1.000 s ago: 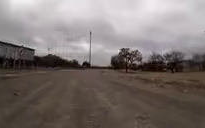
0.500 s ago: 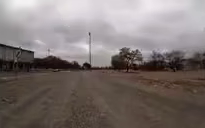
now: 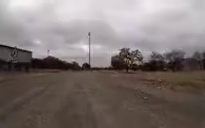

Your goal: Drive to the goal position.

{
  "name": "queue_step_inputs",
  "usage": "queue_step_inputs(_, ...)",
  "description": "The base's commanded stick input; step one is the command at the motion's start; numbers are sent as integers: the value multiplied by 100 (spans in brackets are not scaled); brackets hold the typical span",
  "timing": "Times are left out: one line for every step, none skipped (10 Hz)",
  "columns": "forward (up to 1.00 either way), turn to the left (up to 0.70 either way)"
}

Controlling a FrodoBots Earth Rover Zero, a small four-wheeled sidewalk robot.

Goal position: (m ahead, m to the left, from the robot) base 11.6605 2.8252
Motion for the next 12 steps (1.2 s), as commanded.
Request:
queue_step_inputs(70, -1)
queue_step_inputs(70, -1)
queue_step_inputs(70, -1)
queue_step_inputs(70, -1)
queue_step_inputs(70, -1)
queue_step_inputs(70, 0)
queue_step_inputs(70, 3)
queue_step_inputs(70, 5)
queue_step_inputs(70, 24)
queue_step_inputs(70, 9)
queue_step_inputs(70, 1)
queue_step_inputs(70, -1)
